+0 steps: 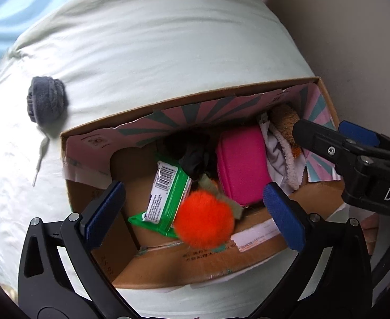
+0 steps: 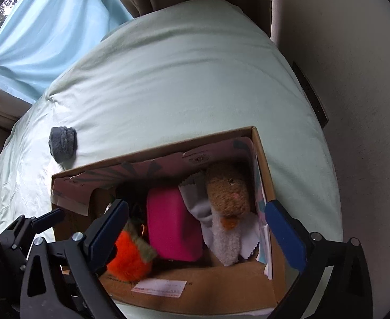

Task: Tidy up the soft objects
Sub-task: 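Lift both tools from the box back over the white cloth and grey hat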

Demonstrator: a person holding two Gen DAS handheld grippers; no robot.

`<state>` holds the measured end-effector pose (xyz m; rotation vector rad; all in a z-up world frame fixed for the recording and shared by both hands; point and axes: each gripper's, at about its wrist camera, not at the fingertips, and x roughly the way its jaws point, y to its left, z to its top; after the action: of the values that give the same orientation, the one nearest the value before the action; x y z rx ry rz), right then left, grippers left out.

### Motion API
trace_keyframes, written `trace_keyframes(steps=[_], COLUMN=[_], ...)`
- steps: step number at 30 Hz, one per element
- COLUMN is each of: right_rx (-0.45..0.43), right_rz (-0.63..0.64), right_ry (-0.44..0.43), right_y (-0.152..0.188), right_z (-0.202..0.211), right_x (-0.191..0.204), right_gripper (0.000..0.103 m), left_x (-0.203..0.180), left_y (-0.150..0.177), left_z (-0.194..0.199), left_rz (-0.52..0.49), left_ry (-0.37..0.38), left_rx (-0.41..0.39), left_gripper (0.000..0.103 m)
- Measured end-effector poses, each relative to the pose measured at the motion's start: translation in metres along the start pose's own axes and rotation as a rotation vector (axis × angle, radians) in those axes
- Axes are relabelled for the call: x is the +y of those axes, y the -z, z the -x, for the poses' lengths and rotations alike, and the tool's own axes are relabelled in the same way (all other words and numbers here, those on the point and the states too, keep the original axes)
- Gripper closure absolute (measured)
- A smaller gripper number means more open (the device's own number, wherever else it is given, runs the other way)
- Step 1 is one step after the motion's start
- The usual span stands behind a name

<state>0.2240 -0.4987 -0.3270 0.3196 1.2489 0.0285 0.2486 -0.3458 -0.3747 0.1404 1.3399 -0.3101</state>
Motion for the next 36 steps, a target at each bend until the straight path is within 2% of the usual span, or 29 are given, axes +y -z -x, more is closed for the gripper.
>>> trace_keyframes(steps=[7,16,28,36], right_rx=[-0.063,-0.164,-0.356,-0.438], right_rz=[0.003,0.063,0.17,0.199], right_ry=[-0.012,0.003,-0.004,-0.016], right_y=[0.009,0.022,0.059,0.108], right_z=[0.034,0.114,0.228,0.26], right_x=[0.01,0.056,0.15,0.22], right_gripper=[0.001,0.001,0.001,0.001], left_x=[0.006,0.035,0.122,0.193], left_y=[0.009,0.029,0.096,0.15], left_z=[0.034,0.125,0.27,0.33], left_rz=[0.003,0.063,0.137,0.168], left_ry=[-0.003,0.026,-0.011,-0.063], left_rx=[-0.051,-0.176,-0.395,-0.474], left_gripper=[0.0,0.0,0.0,0.0])
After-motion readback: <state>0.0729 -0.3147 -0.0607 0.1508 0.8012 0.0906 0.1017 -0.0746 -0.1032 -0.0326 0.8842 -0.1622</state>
